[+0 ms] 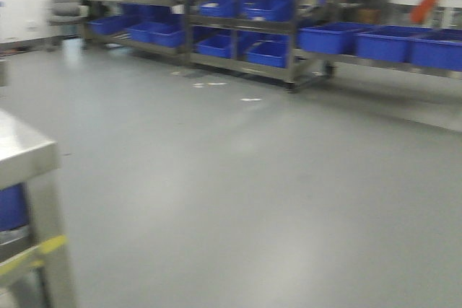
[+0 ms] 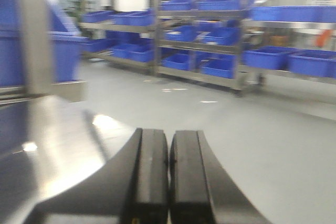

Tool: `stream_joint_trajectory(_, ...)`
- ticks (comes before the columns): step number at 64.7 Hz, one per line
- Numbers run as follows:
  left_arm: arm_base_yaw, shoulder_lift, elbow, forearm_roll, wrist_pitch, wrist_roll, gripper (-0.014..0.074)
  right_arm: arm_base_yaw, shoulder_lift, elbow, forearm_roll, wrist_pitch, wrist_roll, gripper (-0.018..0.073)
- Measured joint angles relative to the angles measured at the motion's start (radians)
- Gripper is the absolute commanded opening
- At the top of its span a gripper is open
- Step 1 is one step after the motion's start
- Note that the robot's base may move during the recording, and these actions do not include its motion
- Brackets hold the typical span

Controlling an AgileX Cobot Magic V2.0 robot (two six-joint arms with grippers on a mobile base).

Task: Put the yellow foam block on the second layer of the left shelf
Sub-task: 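Drive the base away from the table down the aisle, holding the cube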

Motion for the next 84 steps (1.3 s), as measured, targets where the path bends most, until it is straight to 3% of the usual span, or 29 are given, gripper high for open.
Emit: stream_joint_trajectory(84, 0.0, 0.0, 0.0, 0.0, 0.0, 0.0, 0.0124, 0.0, -0.002, 0.0, 0.0, 0.0, 0.0, 0.0425)
